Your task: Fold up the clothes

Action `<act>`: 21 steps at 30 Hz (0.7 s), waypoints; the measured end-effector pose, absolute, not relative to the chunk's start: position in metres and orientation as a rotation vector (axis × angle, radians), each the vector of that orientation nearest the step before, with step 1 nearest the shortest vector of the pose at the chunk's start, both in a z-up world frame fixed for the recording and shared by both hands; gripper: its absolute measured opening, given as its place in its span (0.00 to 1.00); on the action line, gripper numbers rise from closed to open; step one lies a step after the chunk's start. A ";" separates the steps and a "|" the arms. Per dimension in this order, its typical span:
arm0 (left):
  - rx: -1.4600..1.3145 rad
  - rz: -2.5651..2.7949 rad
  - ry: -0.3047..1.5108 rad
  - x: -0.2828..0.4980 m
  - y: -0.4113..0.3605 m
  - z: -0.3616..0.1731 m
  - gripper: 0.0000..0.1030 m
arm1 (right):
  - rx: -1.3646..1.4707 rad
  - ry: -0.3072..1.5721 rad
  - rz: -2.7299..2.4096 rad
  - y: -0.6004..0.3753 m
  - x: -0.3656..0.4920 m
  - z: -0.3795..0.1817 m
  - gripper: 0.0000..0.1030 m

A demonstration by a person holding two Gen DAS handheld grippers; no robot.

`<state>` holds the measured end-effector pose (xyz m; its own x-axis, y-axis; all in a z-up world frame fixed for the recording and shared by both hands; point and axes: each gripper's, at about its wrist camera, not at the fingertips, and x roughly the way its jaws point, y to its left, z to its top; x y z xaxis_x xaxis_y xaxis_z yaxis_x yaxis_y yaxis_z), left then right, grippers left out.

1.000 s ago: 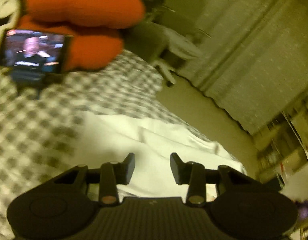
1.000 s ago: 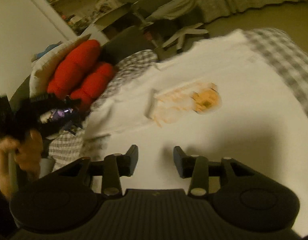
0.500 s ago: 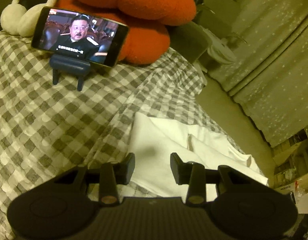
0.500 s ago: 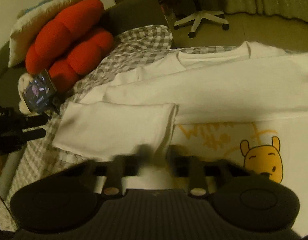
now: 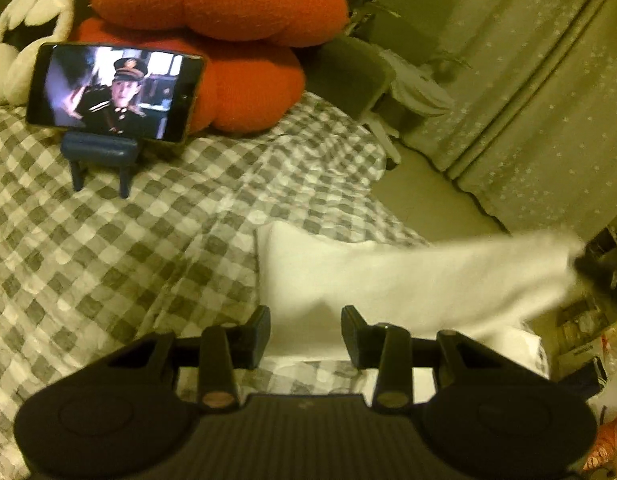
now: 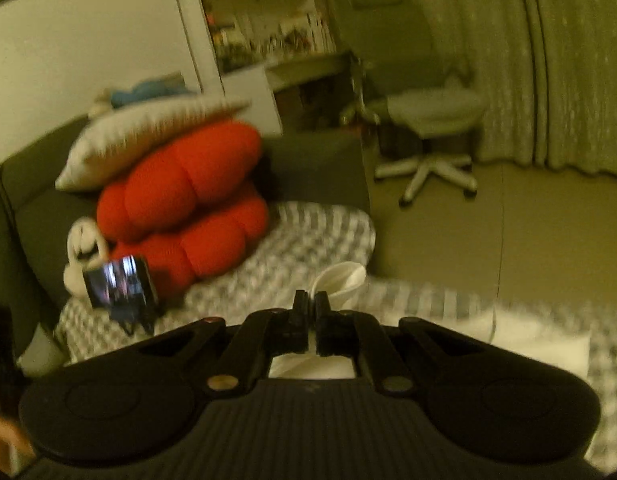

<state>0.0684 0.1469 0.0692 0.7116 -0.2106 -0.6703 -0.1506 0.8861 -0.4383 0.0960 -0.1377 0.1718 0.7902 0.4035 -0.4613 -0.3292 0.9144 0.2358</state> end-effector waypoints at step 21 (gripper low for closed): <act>-0.365 -0.212 0.798 0.088 0.063 0.042 0.42 | 0.258 0.679 0.282 -0.199 0.134 0.118 0.15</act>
<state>0.0880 0.0632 0.0420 0.6818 -0.3206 -0.6576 0.0485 0.9167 -0.3967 0.1339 -0.1989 0.1183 0.7430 0.3379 -0.5778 -0.1715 0.9305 0.3236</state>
